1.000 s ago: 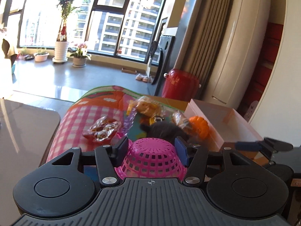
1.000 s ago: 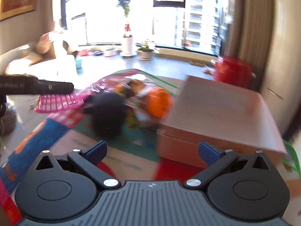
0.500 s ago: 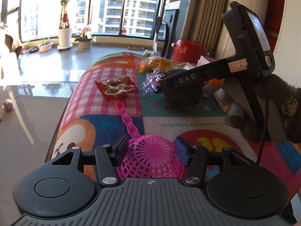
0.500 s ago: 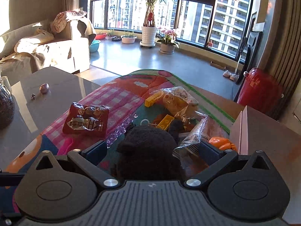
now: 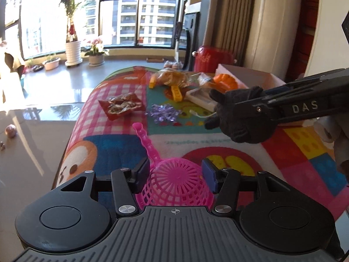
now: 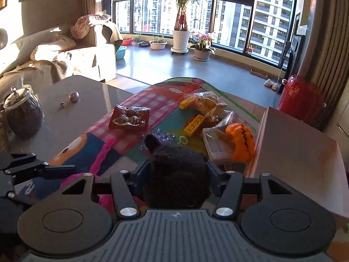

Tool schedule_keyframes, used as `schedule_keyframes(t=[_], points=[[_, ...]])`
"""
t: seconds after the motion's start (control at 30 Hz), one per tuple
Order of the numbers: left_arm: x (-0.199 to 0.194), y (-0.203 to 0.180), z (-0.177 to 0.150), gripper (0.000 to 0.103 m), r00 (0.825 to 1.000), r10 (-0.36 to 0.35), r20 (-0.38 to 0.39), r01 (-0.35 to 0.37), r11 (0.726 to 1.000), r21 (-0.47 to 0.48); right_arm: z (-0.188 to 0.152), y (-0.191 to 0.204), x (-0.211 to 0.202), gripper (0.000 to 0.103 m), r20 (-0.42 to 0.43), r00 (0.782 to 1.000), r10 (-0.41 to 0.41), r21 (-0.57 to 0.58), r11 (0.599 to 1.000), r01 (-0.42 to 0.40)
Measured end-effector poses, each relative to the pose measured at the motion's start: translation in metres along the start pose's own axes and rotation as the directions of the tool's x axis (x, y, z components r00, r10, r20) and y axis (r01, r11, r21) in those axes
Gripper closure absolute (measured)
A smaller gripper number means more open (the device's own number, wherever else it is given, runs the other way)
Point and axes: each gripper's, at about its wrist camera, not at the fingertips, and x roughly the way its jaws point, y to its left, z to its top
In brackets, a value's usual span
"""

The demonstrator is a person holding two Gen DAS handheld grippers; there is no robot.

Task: Organize objects
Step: 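Grasp the black plush toy with the right tool while the left tool holds the pink basket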

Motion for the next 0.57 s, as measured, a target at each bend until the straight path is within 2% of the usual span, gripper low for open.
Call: schedule_keyframes(t=[0.13, 0.23, 0.3, 0.37, 0.5, 0.57], points=[[-0.011, -0.025, 0.004, 0.046, 0.996, -0.084, 0.004, 0.084, 0.994, 0.063, -0.032, -0.016, -0.045, 0.047, -0.006, 1.000, -0.018, 0.024, 1.000, 0.018], [-0.017, -0.047, 0.014, 0.046, 0.986, -0.167, -0.015, 0.167, 0.980, 0.109, -0.054, -0.032, -0.072, 0.047, -0.012, 0.999, -0.039, 0.060, 0.997, 0.040], [-0.019, -0.061, 0.026, 0.046, 0.972, -0.235, -0.029, 0.237, 0.965, 0.114, -0.066, -0.044, -0.091, 0.047, -0.003, 0.997, -0.074, 0.089, 0.993, 0.074], [-0.019, -0.078, 0.047, 0.046, 0.949, -0.315, -0.029, 0.317, 0.943, 0.100, -0.075, -0.056, -0.108, 0.047, 0.017, 0.994, -0.112, 0.114, 0.988, 0.109], [-0.009, -0.121, 0.107, 0.045, 0.938, -0.339, 0.076, 0.322, 0.930, 0.175, -0.088, -0.074, -0.132, 0.047, 0.068, 0.986, -0.150, 0.174, 0.975, 0.137], [0.011, -0.138, 0.139, 0.045, 0.931, -0.338, 0.140, 0.313, 0.934, 0.173, -0.093, -0.080, -0.139, 0.047, 0.087, 0.983, -0.162, 0.196, 0.970, 0.143]])
